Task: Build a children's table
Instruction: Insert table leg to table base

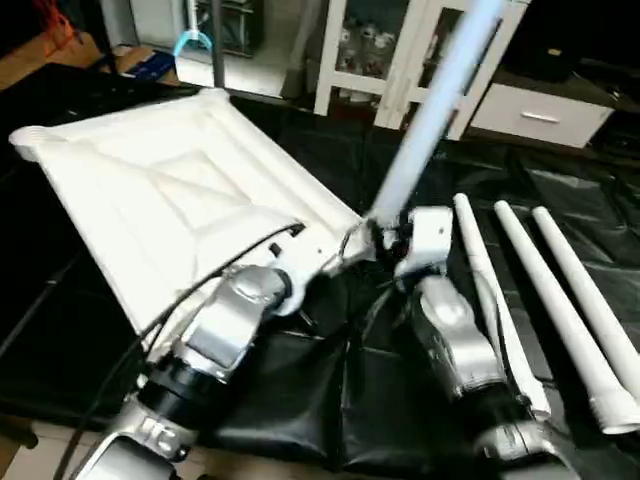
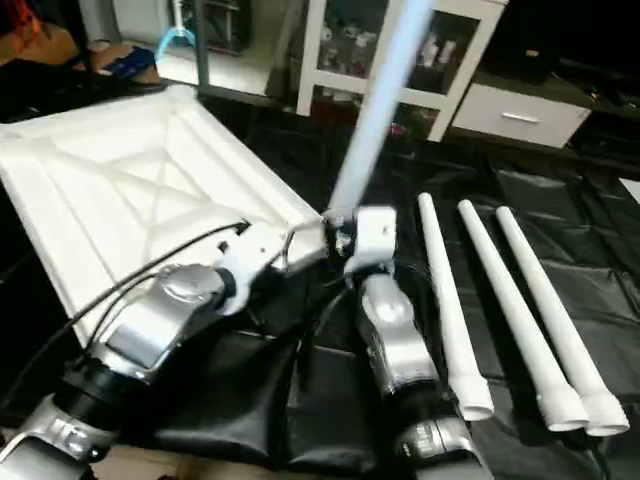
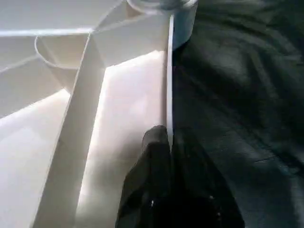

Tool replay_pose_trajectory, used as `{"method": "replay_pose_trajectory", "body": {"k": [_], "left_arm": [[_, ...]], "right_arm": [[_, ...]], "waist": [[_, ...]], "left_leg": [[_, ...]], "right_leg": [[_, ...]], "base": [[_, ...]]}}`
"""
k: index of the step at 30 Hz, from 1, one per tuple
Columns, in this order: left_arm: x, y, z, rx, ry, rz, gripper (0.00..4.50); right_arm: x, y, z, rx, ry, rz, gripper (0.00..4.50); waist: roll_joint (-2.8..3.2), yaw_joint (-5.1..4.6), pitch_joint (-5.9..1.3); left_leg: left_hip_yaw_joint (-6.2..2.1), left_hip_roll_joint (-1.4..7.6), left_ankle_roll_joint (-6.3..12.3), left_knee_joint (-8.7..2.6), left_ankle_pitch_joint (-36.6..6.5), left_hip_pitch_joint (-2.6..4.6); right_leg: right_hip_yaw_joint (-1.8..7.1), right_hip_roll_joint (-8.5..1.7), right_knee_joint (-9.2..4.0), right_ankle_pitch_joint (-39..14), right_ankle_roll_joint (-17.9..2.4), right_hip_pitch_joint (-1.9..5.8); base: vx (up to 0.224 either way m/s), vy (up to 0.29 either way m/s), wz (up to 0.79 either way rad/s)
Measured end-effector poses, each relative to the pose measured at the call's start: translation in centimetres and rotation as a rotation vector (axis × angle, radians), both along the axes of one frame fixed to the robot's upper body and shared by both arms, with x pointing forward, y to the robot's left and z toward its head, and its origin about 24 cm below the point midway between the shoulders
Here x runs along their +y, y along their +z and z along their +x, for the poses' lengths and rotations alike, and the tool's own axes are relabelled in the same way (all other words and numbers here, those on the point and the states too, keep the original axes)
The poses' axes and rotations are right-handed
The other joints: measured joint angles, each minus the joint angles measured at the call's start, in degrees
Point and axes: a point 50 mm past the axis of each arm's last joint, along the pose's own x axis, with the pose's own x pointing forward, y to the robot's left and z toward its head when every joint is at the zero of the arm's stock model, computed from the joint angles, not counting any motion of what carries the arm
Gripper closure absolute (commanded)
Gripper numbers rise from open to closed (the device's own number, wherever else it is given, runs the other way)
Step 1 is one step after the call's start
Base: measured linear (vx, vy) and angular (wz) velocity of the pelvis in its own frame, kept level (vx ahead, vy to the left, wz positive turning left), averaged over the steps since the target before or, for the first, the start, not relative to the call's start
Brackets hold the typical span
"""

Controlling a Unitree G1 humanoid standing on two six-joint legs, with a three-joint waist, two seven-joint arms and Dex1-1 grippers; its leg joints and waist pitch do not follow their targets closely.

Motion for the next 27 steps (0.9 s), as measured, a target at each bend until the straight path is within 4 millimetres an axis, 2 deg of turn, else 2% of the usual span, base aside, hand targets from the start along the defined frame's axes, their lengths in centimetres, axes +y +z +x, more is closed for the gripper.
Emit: {"method": "replay_pose_trajectory", "body": {"k": [3, 8, 13, 15, 18, 23, 27], "left_arm": [[0.4, 0.1, 0.1, -0.01, 0.004, 0.008, 4.5], [0.9, 0.1, 0.1, -0.019, -0.029, 0.017, 4.5], [1.8, 0.0, -0.5, -0.019, -0.113, 0.022, 4.5], [1.9, 0.0, -0.9, -0.021, -0.145, 0.024, 4.5], [2.3, -0.1, -1.6, -0.015, -0.216, 0.015, 4.5], [2.6, -0.3, -2.4, -0.002, -0.315, 0.015, 4.5], [2.8, -0.4, -3.2, 0.014, -0.38, 0.005, 4.5]], "right_arm": [[-0.8, 0.2, -0.9, -0.011, 0.064, 0.018, 0.02], [-2.2, 1.4, -2.3, -0.073, 0.169, 0.076, 0.02], [-5.0, 3.2, -3.0, -0.13, 0.244, 0.111, 0.02], [-5.8, 3.9, -3.5, -0.141, 0.326, 0.077, 0.02], [-7.3, 4.2, -4.3, -0.092, 0.458, 0.027, 0.02], [-8.6, 4.2, -5.5, 0.026, 0.66, 0.032, 0.02], [-9.3, 4.3, -5.9, 0.079, 0.744, 0.026, 0.02]], "waist": [[0.1, 0.05, 0.07], [0.21, 0.4, 0.15], [0.33, 0.76, 0.2], [0.48, 0.95, 0.26], [0.62, 1.5, 0.25], [0.79, 2.41, 0.22], [0.79, 2.54, 0.21]], "left_leg": [[0.01, 0.01, 0.03, 0.0, -0.02, 0.0], [0.0, 0.02, 0.04, 0.02, -0.02, -0.01], [0.0, 0.02, 0.06, 0.11, -0.03, 0.05], [-0.02, 0.02, 0.07, 0.17, -0.04, 0.07], [-0.03, 0.02, 0.1, 0.18, -0.06, 0.14], [-0.01, 0.02, 0.14, 0.28, -0.08, 0.17], [0.02, -0.03, 0.21, 0.4, -0.12, 0.17]], "right_leg": [[0.02, 0.02, -0.01, 0.0, 0.0, 0.0], [0.04, 0.04, -0.02, 0.0, -0.01, -0.02], [0.06, 0.04, 0.0, 0.02, -0.04, 0.05], [0.06, 0.03, 0.01, 0.02, -0.05, 0.09], [0.06, 0.02, -0.01, 0.02, -0.05, 0.17], [0.04, -0.03, 0.0, 0.02, -0.06, 0.25], [0.04, -0.13, 0.03, 0.02, -0.06, 0.29]], "base": [[0.0, 0.0, 0.0], [0.0, 0.0, 0.0], [0.0, 0.0, 0.0], [0.0, 0.0, 0.0], [0.0, 0.0, 0.0], [0.0, 0.0, 0.0], [0.0, 0.0, 0.0]]}}
